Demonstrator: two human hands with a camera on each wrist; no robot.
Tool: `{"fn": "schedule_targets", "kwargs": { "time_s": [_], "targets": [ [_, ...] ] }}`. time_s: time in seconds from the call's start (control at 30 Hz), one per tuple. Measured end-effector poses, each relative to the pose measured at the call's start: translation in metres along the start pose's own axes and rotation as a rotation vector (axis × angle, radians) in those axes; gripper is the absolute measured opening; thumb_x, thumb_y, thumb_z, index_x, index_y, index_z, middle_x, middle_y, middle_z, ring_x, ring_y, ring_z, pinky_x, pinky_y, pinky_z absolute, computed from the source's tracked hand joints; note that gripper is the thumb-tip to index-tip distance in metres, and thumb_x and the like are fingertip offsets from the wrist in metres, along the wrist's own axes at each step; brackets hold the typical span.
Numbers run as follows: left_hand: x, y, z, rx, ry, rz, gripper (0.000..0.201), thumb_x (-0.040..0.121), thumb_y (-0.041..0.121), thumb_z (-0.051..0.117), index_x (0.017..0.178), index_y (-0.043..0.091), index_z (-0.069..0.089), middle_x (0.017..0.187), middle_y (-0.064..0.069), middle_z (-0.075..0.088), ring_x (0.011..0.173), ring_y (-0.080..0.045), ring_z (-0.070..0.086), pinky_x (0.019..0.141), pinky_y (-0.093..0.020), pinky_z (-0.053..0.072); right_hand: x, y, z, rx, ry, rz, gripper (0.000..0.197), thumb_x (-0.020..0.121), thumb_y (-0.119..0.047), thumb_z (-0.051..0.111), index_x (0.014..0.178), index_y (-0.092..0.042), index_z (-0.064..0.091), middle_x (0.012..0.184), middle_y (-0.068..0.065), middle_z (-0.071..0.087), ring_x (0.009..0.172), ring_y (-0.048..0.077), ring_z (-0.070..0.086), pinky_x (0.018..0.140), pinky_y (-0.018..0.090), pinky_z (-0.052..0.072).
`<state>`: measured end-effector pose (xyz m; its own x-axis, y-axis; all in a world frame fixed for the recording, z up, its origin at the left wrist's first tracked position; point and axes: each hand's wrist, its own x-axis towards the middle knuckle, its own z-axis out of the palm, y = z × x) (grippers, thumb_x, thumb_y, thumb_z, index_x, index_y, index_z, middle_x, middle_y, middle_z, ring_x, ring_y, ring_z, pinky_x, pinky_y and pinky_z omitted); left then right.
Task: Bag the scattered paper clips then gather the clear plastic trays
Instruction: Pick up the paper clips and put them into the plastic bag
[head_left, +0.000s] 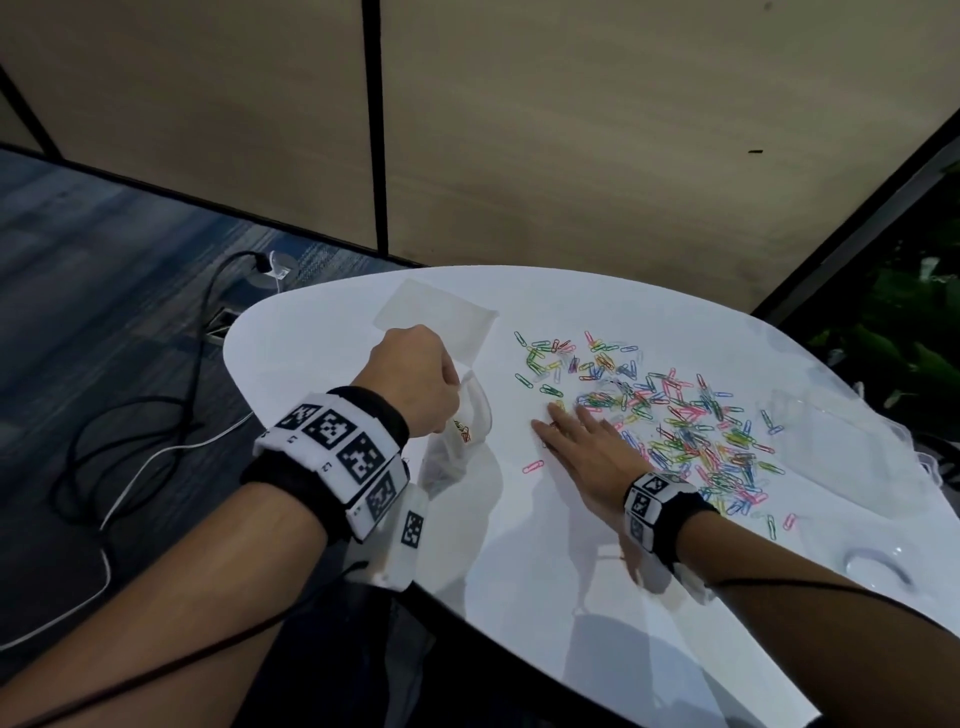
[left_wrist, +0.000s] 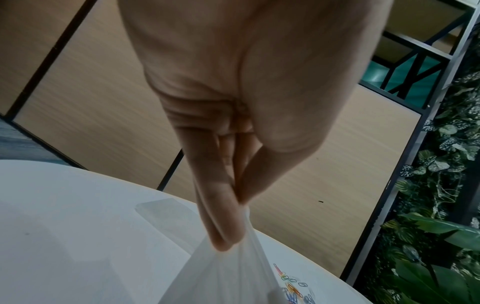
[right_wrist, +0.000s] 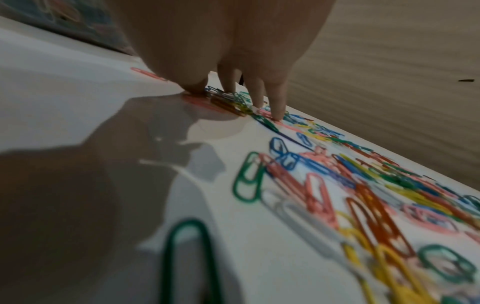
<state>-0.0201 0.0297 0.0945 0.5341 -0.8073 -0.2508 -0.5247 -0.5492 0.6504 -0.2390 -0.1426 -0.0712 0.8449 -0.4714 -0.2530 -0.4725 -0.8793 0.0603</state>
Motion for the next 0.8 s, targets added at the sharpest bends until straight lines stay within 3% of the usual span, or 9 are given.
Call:
{"fn": "schedule_targets", "kwargs": {
  "time_s": [0.07,0.13,0.27,0.4,0.5,0.57,0.67,0.8],
  "targets": [
    [0.000,0.000,0.000,0.002,-0.005,0.002,0.020,0.088,0.002,0.058,0.083,0.004,0.077,0.072,-0.012,0.076,0.059,-0.018,0.075,0.072,-0.033,0.064,0.003,0.003,-0.003,0.034,0.110,-0.030,0.039,0.097,-0.015,0.050,0.135,-0.016,0.047,0.137,0.012,0.049,0.120,0.039,0.051,0.084,0.046,0.054],
    [0.001,0.000,0.000,0.007,-0.009,0.002,0.021,0.088,0.001,0.057,0.083,0.004,0.078,0.072,-0.012,0.076,0.059,-0.018,0.075,0.072,-0.034,0.064,0.005,0.004,-0.011,0.058,0.187,-0.048,0.015,0.095,-0.015,0.053,0.105,-0.010,0.064,0.103,0.010,0.061,0.092,0.032,0.059,0.063,0.037,0.049],
    [-0.001,0.002,0.002,0.026,-0.019,0.009,0.024,0.085,-0.002,0.055,0.085,0.006,0.078,0.075,-0.009,0.076,0.060,-0.018,0.075,0.072,-0.034,0.064,0.008,0.006,-0.030,0.216,0.185,0.079,0.013,0.090,-0.007,0.058,0.083,-0.006,0.069,0.084,0.011,0.065,0.080,0.029,0.062,0.067,0.032,0.047],
    [-0.001,0.004,0.004,0.030,-0.028,0.009,0.020,0.087,0.001,0.058,0.089,0.009,0.076,0.081,-0.007,0.075,0.061,-0.019,0.075,0.074,-0.034,0.064,0.007,0.016,-0.051,0.616,0.345,0.439,0.010,0.084,-0.009,0.069,0.089,-0.010,0.078,0.083,0.001,0.073,0.074,0.015,0.065,0.076,0.022,0.051],
    [0.000,0.005,0.005,0.030,-0.034,0.013,0.019,0.087,0.002,0.058,0.090,0.010,0.076,0.083,-0.008,0.075,0.061,-0.019,0.075,0.075,-0.034,0.064,0.004,0.016,-0.073,1.113,0.374,0.595,0.008,0.082,-0.006,0.073,0.089,-0.008,0.077,0.085,0.008,0.076,0.075,0.021,0.073,0.081,0.032,0.059],
    [0.000,0.007,0.006,0.025,-0.039,0.013,0.020,0.087,0.001,0.058,0.088,0.010,0.076,0.083,-0.008,0.075,0.061,-0.019,0.075,0.074,-0.033,0.064,-0.001,0.004,-0.095,1.494,0.399,0.592,0.012,0.081,0.000,0.074,0.093,-0.001,0.074,0.090,0.019,0.074,0.077,0.027,0.072,0.080,0.036,0.060],
    [-0.002,0.010,0.008,0.015,-0.043,0.013,0.019,0.087,0.001,0.059,0.087,0.009,0.075,0.082,-0.008,0.075,0.062,-0.019,0.075,0.073,-0.033,0.063,-0.010,-0.028,-0.126,1.846,0.316,0.484,0.020,0.083,0.001,0.071,0.103,0.006,0.069,0.094,0.019,0.073,0.082,0.023,0.071,0.074,0.025,0.060],
    [-0.006,0.013,0.009,-0.001,-0.032,0.025,0.019,0.087,0.002,0.059,0.085,0.008,0.077,0.076,-0.008,0.076,0.065,-0.020,0.075,0.076,-0.032,0.063,-0.015,-0.073,-0.134,1.964,0.153,0.405,0.019,0.087,0.004,0.064,0.104,0.011,0.065,0.090,0.017,0.072,0.079,0.020,0.072,0.073,0.022,0.060]
  ]
}}
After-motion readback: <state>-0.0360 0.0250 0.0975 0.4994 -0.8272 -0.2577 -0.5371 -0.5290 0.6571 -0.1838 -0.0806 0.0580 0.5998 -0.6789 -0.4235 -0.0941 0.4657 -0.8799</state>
